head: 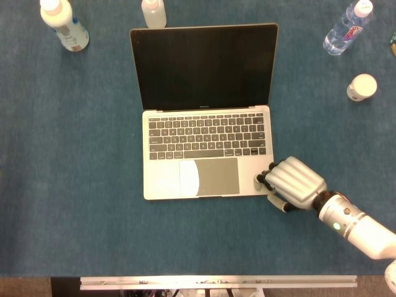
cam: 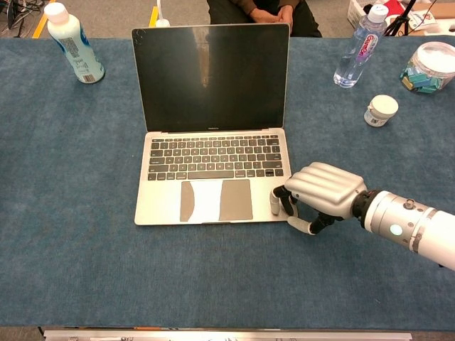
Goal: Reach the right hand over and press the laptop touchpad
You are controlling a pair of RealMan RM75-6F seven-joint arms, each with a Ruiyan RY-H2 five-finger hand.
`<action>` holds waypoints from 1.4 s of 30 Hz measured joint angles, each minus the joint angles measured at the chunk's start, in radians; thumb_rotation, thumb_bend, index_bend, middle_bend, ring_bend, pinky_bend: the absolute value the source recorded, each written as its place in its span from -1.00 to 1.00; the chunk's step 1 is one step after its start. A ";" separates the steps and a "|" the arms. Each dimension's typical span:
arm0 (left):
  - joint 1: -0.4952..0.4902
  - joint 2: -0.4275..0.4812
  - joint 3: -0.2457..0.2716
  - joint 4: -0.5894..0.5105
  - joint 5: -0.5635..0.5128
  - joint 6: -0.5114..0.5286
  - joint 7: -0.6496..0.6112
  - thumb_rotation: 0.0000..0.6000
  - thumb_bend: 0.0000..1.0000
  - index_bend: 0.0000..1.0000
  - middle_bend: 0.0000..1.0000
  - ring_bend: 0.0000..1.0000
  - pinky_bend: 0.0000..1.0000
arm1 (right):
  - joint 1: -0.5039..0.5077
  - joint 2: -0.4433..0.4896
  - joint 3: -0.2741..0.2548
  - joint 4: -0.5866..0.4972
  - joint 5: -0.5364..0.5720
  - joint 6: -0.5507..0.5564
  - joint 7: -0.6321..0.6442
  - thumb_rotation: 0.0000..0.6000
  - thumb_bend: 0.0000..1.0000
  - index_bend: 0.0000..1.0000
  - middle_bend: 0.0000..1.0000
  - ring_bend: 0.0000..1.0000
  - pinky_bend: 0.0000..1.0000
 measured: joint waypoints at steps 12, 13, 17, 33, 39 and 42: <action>0.000 0.000 0.000 -0.003 0.007 0.003 -0.001 1.00 -0.51 -0.63 -0.72 -0.82 -0.84 | -0.006 0.018 0.004 -0.022 -0.021 0.028 0.014 1.00 -0.21 -0.17 -0.08 -0.20 0.01; 0.000 0.000 0.000 -0.003 0.007 0.003 0.000 1.00 -0.51 -0.63 -0.72 -0.82 -0.84 | -0.005 0.017 0.004 -0.018 -0.017 0.026 0.014 1.00 -0.20 -0.17 -0.08 -0.20 0.01; 0.002 0.001 0.000 -0.003 0.005 0.004 0.000 1.00 -0.51 -0.63 -0.72 -0.82 -0.84 | -0.004 0.007 0.002 -0.003 -0.004 0.014 0.013 1.00 -0.21 -0.17 -0.08 -0.20 0.01; 0.001 0.001 -0.003 -0.002 0.004 0.004 -0.003 1.00 -0.51 -0.63 -0.72 -0.82 -0.84 | -0.016 0.046 0.005 -0.048 -0.036 0.067 0.024 1.00 -0.20 -0.17 -0.08 -0.20 0.01; -0.001 -0.002 -0.005 0.004 0.002 0.003 -0.007 1.00 -0.51 -0.63 -0.72 -0.82 -0.84 | -0.061 0.144 0.009 -0.087 -0.062 0.172 0.055 1.00 -0.21 -0.17 -0.08 -0.20 0.01; -0.004 -0.005 -0.006 0.007 0.003 -0.001 -0.008 1.00 -0.51 -0.63 -0.72 -0.82 -0.84 | -0.098 0.198 0.011 -0.099 -0.080 0.248 0.074 1.00 -0.21 -0.17 -0.08 -0.20 0.01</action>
